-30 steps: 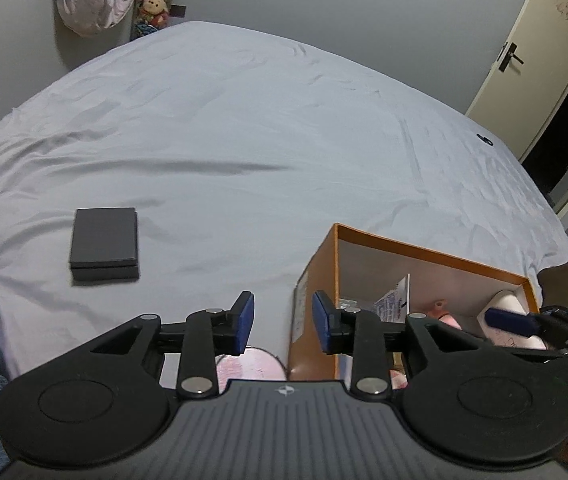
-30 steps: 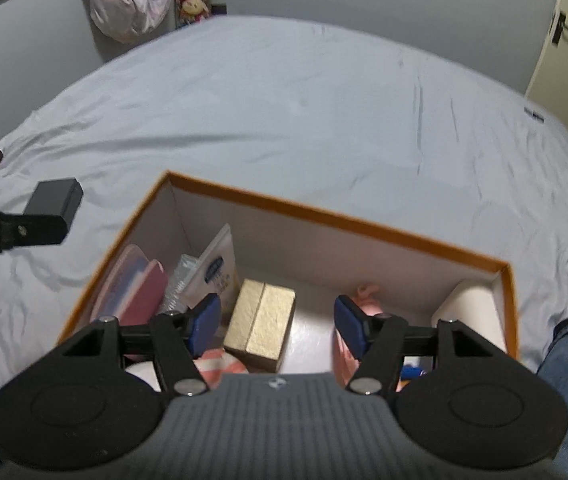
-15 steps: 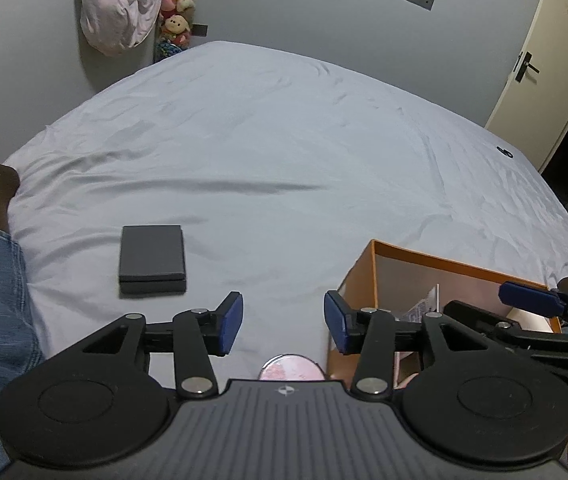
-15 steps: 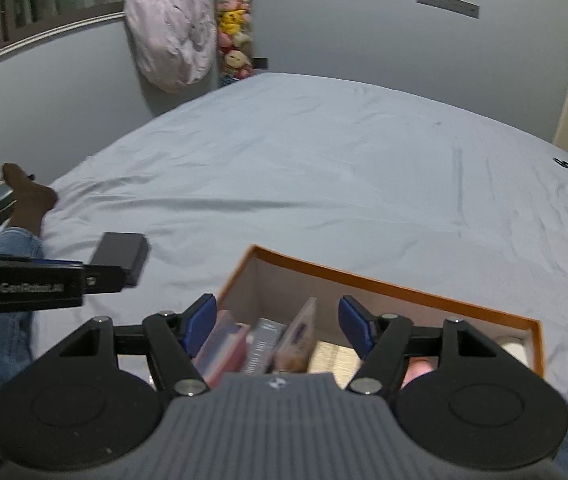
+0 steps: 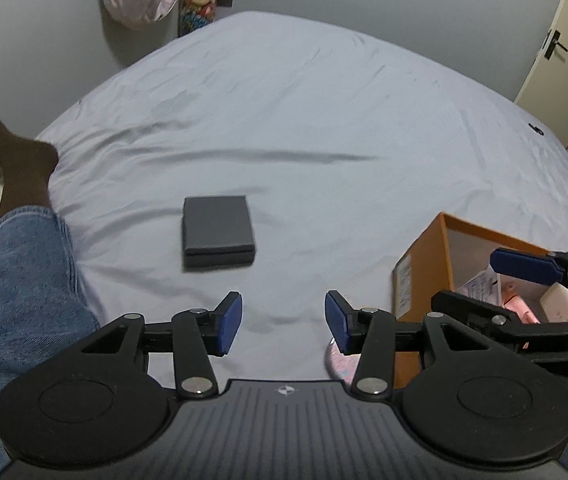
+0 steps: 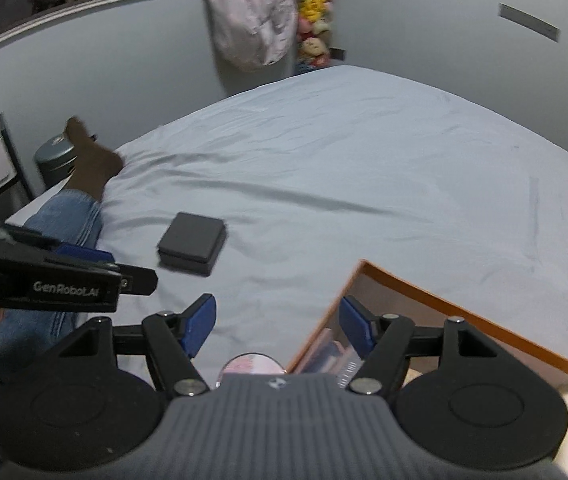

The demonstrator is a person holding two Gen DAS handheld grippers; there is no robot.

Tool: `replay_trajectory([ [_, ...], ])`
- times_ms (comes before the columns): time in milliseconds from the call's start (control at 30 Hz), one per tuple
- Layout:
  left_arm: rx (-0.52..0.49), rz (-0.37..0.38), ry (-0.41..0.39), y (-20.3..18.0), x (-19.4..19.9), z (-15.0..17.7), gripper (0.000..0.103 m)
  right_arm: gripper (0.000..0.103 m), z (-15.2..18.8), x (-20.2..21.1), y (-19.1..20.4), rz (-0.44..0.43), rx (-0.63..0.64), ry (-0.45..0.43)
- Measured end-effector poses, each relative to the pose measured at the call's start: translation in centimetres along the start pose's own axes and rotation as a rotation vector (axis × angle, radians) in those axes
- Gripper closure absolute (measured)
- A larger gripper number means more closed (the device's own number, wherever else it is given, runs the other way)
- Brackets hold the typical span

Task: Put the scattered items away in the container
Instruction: 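Withdraw both open tools from the box toward the remaining items, then grasp the pink compact mirror edgewise with the right tool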

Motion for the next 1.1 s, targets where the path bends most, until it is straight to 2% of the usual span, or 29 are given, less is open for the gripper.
replay_trajectory([
  [200,-0.052,-0.018,0.031,1.5,-1.0,-0.2,0.049,0.036,-0.6,-2.5,2.0,-0.077,0.136,0.11],
  [367,-0.137,-0.034,0.054,1.9,-1.7,-0.5,0.049,0.037,-0.6,-5.4,2.5,-0.156,0.207,0.254],
  [533,-0.242,-0.057,0.07,2.0,-2.7,-0.6,0.049,0.037,0.1,-8.6,2.5,-0.178,0.303,0.408],
  [833,-0.347,-0.08,0.114,2.2,-5.0,-0.4,0.049,0.038,2.3,-13.4,2.8,-0.212,0.45,0.664],
  [1000,-0.368,-0.072,0.127,2.4,-5.9,-0.3,0.049,0.038,3.4,-15.4,3.1,-0.204,0.512,0.748],
  [1100,-0.374,-0.07,0.135,2.5,-6.3,-0.1,0.049,0.044,3.8,-16.3,3.2,-0.202,0.527,0.786],
])
Point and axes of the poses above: each gripper's, at about its wrist camera, not at the fingertips, and x roughly against the way its jaws point, y to its left, z to its underside, the point moved 2 cm from there along -x, roughly the way its jaws point, and after that the axes turned 12 degrees about -z, right-handed, at the moved point
